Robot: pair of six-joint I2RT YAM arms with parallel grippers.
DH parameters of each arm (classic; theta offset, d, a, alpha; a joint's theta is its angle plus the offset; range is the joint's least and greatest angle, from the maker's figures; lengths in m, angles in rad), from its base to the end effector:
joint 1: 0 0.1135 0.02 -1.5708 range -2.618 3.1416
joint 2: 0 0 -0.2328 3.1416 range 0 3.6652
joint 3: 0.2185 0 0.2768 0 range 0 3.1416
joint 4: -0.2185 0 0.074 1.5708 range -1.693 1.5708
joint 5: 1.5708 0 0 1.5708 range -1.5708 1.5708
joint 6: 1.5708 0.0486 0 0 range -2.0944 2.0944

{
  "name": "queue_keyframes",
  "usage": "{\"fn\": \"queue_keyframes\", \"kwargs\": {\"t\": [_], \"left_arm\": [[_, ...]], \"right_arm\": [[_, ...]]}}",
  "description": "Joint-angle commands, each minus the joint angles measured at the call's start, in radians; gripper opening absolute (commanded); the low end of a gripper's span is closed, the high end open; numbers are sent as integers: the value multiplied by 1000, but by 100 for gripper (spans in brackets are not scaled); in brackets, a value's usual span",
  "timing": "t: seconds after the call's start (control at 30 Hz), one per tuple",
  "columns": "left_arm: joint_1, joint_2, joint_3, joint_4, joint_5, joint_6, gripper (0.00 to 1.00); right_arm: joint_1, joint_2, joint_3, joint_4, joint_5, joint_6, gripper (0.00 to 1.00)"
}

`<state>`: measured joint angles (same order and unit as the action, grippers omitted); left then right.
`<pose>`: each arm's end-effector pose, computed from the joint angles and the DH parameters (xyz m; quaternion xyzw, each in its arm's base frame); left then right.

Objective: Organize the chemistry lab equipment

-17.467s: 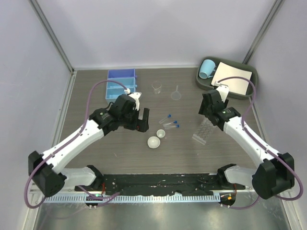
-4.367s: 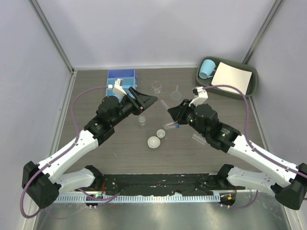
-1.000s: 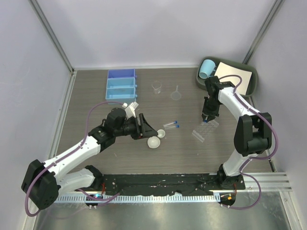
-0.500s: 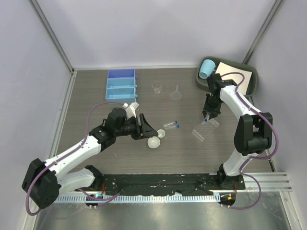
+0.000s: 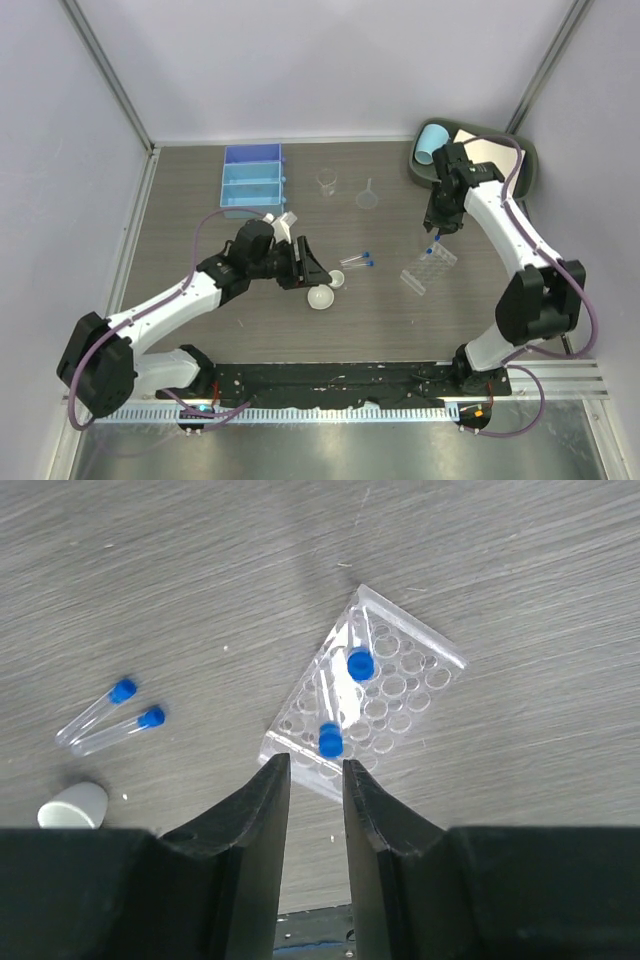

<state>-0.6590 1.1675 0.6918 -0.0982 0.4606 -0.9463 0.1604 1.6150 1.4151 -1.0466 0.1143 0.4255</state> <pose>0.2200 -0.1977 0.1934 -0.0144 0.8619 -0.4741 0.1792 0.3424 0.0498 0.2353 0.1394 0.9754 -0.0074 0.1706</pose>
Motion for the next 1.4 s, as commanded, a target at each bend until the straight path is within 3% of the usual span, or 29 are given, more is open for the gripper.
{"fn": "queue_keyframes", "kwargs": {"t": [0.0, 0.1, 0.23, 0.47, 0.6, 0.8, 1.1, 1.37], "left_arm": [[4, 47, 115, -52, -25, 96, 55], [4, 121, 237, -142, -63, 176, 54], [4, 217, 328, -182, -99, 239, 55], [2, 467, 534, -270, -174, 401, 64], [-5, 627, 792, -420, -261, 492, 64], [-39, 805, 1052, -580, -388, 613, 64], [-100, 991, 1259, -727, -497, 834, 77], [-131, 1072, 1290, -730, -497, 939, 84]], "right_arm": [[120, -179, 38, -15, 142, 13, 34], [210, -269, 4, 0, 199, 31, 34], [267, -386, -97, 45, 165, 48, 34], [376, -587, -214, 60, 225, 53, 37], [396, -679, -287, 86, 194, 42, 38], [396, -791, -341, 100, 142, 10, 41], [398, -906, -426, 111, 42, 1, 44], [398, -963, -427, 97, 9, -1, 46]]}}
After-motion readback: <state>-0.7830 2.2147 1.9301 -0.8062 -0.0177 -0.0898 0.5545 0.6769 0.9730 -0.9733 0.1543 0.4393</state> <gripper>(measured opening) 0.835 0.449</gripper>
